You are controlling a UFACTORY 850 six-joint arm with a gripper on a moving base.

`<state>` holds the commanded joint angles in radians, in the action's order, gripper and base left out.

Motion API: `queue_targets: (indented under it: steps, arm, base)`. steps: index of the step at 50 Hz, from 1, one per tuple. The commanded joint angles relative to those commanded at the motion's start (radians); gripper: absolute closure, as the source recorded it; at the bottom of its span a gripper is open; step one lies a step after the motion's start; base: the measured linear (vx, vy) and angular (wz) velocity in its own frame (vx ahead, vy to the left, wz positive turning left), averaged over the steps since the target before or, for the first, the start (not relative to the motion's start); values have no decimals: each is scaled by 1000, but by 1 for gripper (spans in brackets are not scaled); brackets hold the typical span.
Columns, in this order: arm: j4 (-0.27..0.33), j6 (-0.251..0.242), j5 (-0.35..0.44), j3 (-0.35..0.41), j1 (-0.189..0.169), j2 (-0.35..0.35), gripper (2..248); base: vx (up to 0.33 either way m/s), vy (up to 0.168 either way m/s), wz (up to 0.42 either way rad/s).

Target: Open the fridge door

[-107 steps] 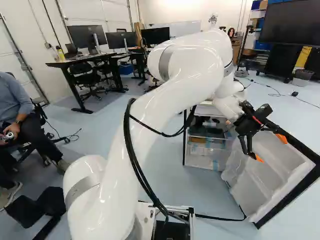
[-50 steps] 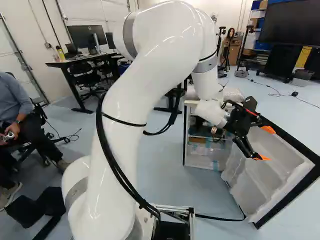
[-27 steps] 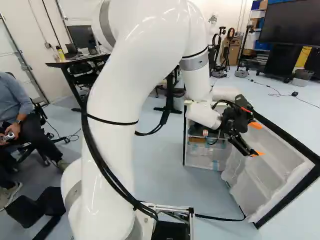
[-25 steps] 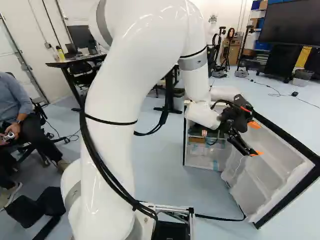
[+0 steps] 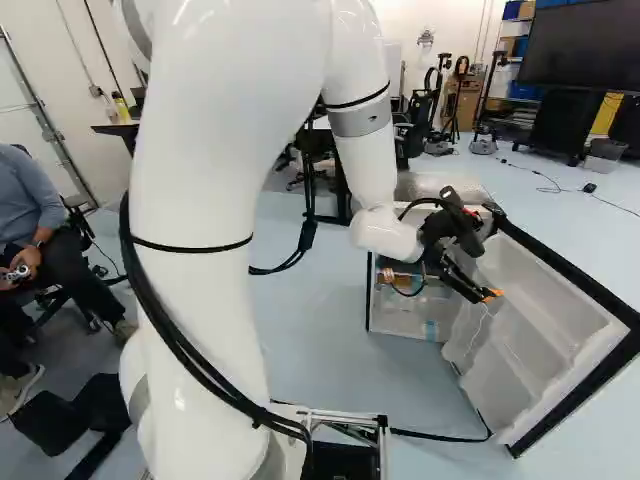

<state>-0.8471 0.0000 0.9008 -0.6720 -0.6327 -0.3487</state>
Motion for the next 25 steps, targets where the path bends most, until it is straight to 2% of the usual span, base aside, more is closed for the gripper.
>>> queue_targets:
  steps: [20, 25]
  arm:
    - [210, 0, -71, 33, 10, 26, 3]
    - [237, 0, -80, 33, 10, 26, 3]
  base:
    - [0, 0, 0]
    - [0, 0, 0]
